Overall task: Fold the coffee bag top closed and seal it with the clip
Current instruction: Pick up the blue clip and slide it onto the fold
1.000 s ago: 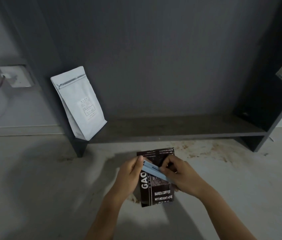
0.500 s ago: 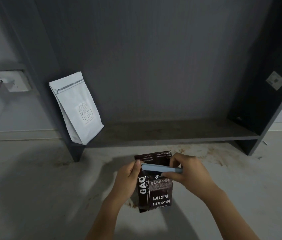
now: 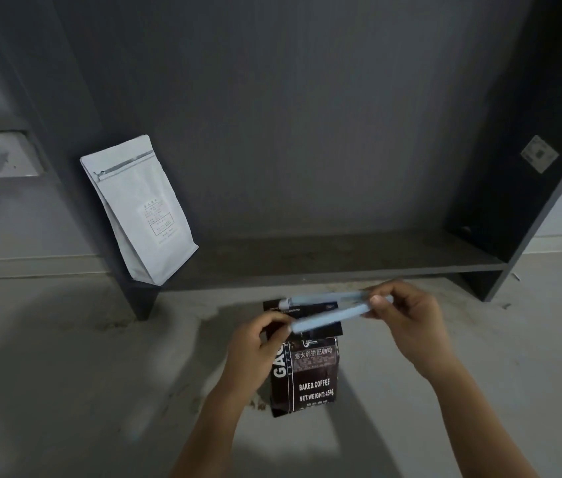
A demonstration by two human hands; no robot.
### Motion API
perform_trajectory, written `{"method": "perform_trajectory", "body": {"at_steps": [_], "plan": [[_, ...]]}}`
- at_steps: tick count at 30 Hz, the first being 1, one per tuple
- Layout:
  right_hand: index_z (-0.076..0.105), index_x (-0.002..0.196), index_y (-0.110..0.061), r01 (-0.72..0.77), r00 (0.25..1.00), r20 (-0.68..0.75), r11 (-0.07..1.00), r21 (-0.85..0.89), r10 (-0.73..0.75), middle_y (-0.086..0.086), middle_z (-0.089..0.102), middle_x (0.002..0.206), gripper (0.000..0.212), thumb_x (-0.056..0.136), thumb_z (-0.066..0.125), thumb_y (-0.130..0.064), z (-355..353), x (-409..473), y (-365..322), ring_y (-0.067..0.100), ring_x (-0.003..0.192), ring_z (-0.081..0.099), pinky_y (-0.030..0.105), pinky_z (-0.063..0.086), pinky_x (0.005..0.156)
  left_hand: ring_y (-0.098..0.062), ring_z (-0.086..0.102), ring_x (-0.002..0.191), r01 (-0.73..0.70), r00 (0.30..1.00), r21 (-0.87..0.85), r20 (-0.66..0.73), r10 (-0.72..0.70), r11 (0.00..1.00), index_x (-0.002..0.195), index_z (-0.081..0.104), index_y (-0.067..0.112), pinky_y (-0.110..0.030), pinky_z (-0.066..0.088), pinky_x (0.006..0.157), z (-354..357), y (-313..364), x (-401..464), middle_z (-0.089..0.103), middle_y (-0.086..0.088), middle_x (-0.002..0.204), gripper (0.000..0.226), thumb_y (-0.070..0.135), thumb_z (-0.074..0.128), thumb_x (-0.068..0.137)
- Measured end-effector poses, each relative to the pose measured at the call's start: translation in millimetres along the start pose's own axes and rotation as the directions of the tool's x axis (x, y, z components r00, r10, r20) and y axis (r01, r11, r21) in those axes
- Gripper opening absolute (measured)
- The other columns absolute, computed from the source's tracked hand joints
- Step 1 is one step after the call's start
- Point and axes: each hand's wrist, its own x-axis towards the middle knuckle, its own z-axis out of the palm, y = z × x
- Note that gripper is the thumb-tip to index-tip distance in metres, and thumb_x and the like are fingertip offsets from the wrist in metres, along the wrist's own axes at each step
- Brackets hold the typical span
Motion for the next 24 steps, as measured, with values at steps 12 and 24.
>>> {"method": "perform_trajectory", "body": {"at_steps": [12, 24], "plan": [[0.065, 0.062, -0.022, -0.185, 0.976, -0.11, 0.982, 0.044, 0.189, -0.009, 0.067, 0.058, 0.027, 0.082, 0.06, -0.004, 5, 7, 63, 0.011, 0.061, 0.056, 0.016, 0.051, 0.059, -0.017, 0.073, 0.08, 0.188, 0.964, -0.477, -0.076, -0.254, 0.858, 0.134, 0.026, 0.021, -0.045, 0.054, 0.086, 14, -17, -1, 0.077, 0.003, 0.075, 0.077, -0.006, 0.069, 0.075], [0.063, 0.092, -0.007, -0.231, 0.973, 0.046, 0.952, 0.2, 0.226, -0.006, 0.073, 0.061, 0.014, 0.08, 0.062, -0.001, 52, 8, 56, 0.009, 0.061, 0.069, 0.018, 0.054, 0.052, -0.017, 0.069, 0.096, 0.206, 0.958, -0.459, -0.086, -0.274, 0.864, 0.126, 0.043, 0.007, -0.05, 0.052, 0.09, 18, -19, 0, 0.071, 0.002, 0.098, 0.083, 0.032, 0.082, 0.056]]}}
